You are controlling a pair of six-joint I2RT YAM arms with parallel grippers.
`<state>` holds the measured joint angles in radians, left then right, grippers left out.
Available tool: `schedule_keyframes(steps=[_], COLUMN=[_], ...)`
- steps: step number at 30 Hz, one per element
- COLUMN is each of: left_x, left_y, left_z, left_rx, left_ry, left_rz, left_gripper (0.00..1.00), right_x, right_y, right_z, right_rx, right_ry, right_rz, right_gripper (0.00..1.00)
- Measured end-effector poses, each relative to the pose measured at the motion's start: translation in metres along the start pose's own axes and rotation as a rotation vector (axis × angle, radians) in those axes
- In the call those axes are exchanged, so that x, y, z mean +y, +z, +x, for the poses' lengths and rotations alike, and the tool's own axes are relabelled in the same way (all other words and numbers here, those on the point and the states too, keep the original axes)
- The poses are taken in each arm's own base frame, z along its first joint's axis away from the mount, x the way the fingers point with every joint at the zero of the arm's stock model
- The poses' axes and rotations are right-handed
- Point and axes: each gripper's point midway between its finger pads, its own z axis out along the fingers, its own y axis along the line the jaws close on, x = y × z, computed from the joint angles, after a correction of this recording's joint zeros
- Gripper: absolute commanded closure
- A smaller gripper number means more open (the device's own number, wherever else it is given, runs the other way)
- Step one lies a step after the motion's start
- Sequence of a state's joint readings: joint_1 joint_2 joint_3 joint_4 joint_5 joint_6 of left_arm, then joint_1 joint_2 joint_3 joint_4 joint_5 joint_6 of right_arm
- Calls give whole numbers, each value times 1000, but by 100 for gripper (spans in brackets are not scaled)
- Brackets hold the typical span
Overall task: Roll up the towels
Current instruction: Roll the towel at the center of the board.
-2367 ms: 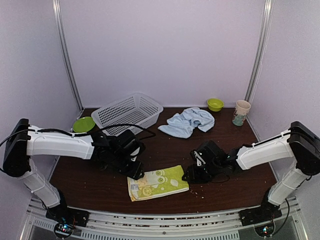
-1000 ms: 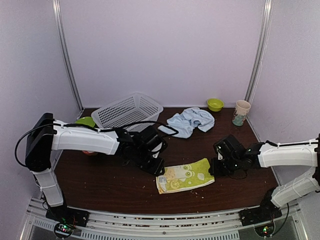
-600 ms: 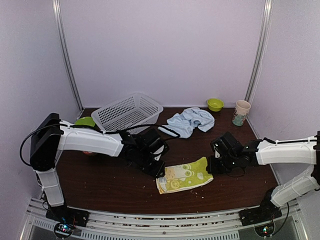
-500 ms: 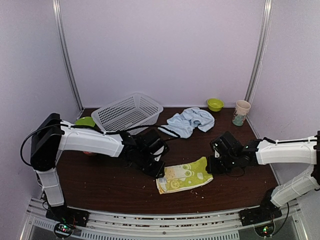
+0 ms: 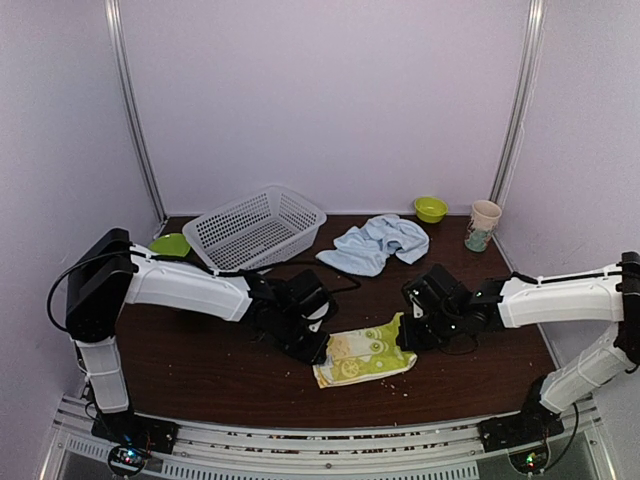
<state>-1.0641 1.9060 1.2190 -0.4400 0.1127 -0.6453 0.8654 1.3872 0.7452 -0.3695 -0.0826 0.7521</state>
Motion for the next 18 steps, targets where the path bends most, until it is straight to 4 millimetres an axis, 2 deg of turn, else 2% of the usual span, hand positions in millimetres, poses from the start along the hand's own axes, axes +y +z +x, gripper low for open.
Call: schedule_keyframes(steps=[8,18], left_x=[-3,-7], left_y=[1,1], left_z=[-1,-1], left_rx=[-7,-11], left_ry=[-1,2], left_rz=[8,16], left_gripper=[87,88], right_x=[18,29], right_y=[10,29], right_z=[9,15], right_rx=[35,66], right_ry=[-25,5], right_rz=[-51,-95], right_gripper=[100,100])
